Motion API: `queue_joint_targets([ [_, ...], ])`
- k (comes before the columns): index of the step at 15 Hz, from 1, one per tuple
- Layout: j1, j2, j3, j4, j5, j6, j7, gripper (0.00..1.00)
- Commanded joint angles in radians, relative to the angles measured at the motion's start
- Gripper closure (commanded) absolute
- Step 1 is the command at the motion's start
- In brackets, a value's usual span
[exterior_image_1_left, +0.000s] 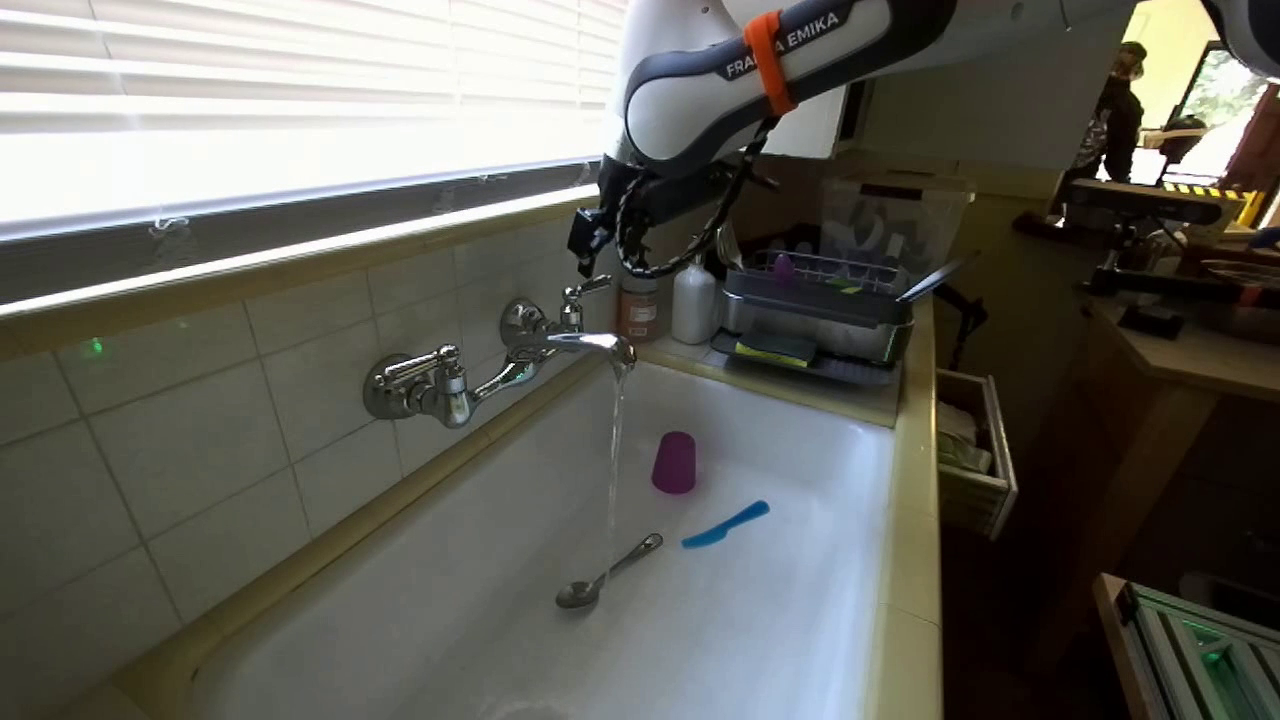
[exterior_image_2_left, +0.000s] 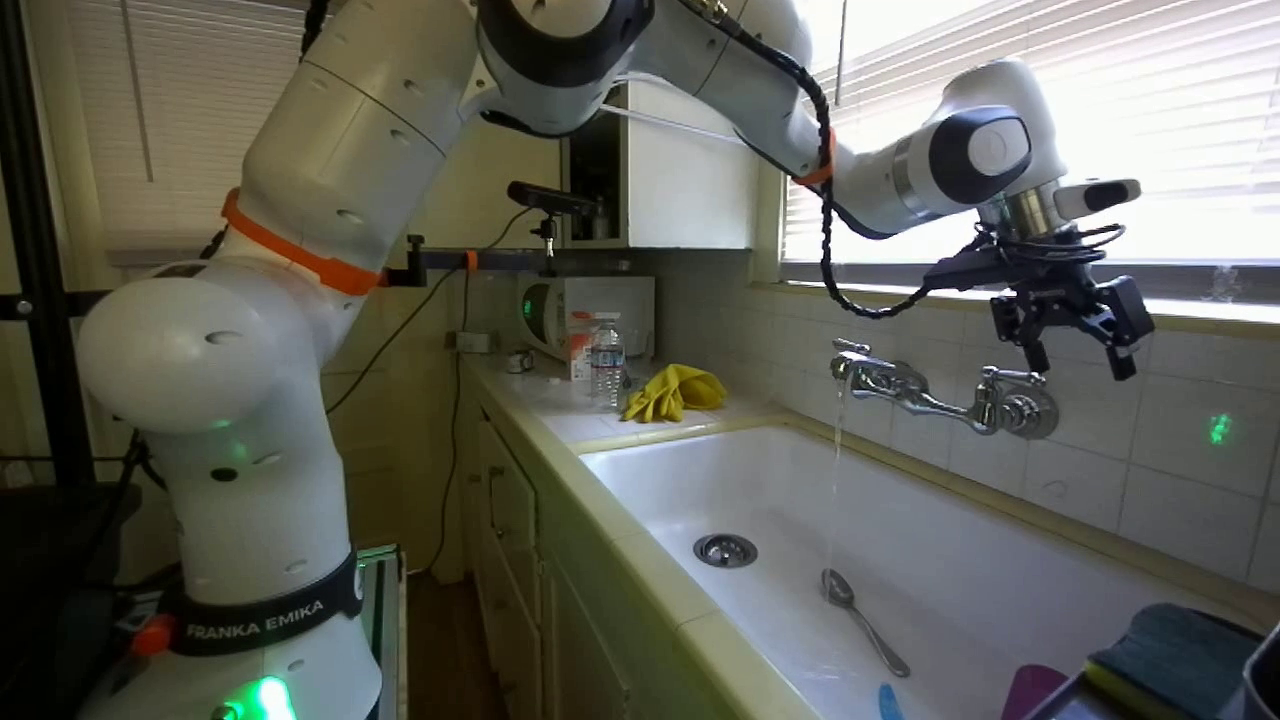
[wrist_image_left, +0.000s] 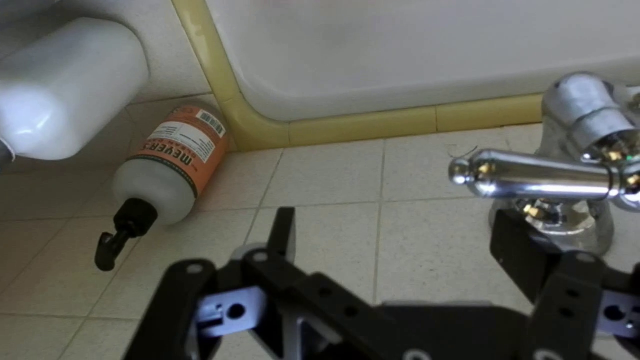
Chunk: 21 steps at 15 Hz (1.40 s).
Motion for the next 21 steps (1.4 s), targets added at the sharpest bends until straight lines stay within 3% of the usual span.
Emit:
queue_joint_targets([
  [1, -0.032, -0.081, 0.038, -0.115, 0.074, 0.08, -0.024, 0.0],
  [8, -0.017, -0.187, 0.017, -0.235, 0.03, 0.044, -0.052, 0.0],
  [14, -0.022, -0.189, 0.021, -0.276, 0.013, 0.021, -0.078, 0.0],
  [21, -0.042, -0.13, 0.045, -0.275, 0.111, 0.203, -0.076, 0.0],
])
